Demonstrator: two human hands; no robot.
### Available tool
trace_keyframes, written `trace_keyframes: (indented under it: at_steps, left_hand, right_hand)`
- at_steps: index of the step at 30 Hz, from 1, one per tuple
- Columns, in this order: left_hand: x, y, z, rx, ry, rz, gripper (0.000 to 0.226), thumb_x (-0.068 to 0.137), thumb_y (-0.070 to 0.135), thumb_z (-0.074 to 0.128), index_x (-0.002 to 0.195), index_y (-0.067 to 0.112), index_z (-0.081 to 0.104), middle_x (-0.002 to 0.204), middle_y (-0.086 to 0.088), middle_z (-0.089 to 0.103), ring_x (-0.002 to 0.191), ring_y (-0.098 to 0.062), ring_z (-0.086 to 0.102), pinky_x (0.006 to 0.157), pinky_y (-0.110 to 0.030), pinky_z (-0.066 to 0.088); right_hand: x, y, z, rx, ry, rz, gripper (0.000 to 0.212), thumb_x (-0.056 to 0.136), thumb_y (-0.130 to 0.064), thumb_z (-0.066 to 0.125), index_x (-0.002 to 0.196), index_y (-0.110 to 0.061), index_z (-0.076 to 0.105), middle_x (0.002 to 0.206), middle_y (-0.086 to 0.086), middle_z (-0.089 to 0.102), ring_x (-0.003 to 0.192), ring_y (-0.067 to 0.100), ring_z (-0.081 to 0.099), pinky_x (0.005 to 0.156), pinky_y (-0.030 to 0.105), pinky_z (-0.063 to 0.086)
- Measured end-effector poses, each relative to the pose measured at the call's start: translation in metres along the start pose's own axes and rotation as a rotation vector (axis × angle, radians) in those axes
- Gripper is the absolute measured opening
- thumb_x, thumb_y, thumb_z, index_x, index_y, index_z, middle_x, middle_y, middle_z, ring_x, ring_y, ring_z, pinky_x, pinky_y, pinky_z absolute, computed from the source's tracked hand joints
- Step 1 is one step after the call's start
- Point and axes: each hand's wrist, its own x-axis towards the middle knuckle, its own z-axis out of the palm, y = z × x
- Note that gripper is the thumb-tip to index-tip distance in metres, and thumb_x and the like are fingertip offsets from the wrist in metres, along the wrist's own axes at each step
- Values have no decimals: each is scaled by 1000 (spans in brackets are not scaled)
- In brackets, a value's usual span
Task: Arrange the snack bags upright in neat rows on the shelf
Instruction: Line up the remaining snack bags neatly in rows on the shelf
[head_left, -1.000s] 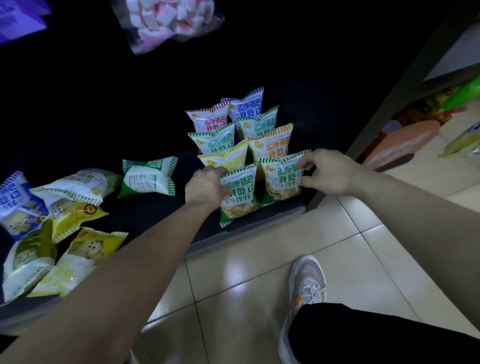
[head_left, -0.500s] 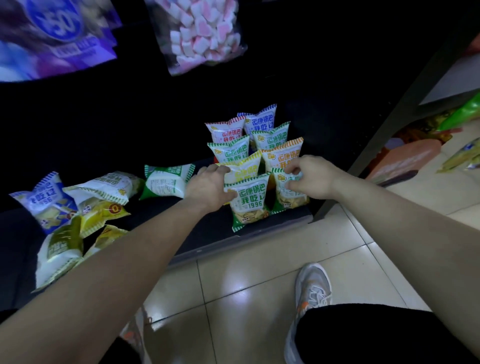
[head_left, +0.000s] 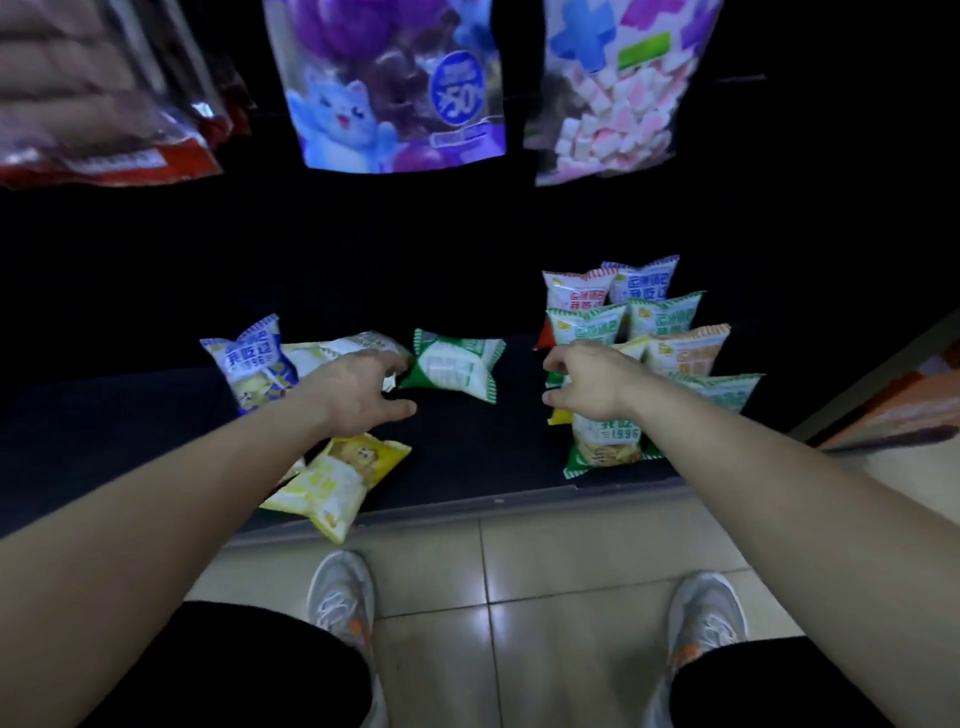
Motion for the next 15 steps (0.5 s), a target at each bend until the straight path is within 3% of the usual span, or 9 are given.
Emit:
trace_keyframes:
  at_steps: [8, 13, 15]
  left_hand:
    - [23, -67, 23, -112, -4, -79, 76, 83, 59, 62, 146, 25, 36, 143, -2, 47, 126, -23, 47, 100, -38, 43]
    - [39, -78, 43, -152, -26, -103, 76, 82, 60, 62, 146, 29, 34, 143, 0, 46, 127, -23, 45, 101, -40, 42]
    - [43, -79, 48, -186, -32, -98, 75, 83, 57, 63, 146, 28, 34, 144, 0, 46, 127, -22, 46, 101, -37, 42]
  right_hand:
    - [109, -50, 81, 21, -122, 54, 69, 91, -44, 62, 148, -16, 35, 136, 10, 45, 115, 29, 53, 92, 42, 50]
    - [171, -44, 126, 131, -42, 219, 64, 91, -33, 61, 144, -13, 30, 130, 14, 39, 103, 32, 55, 74, 36, 47]
    - [183, -40, 142, 234, -9, 295, 66, 90, -28, 64, 143, -13, 27, 127, 15, 39, 101, 35, 55, 74, 39, 50]
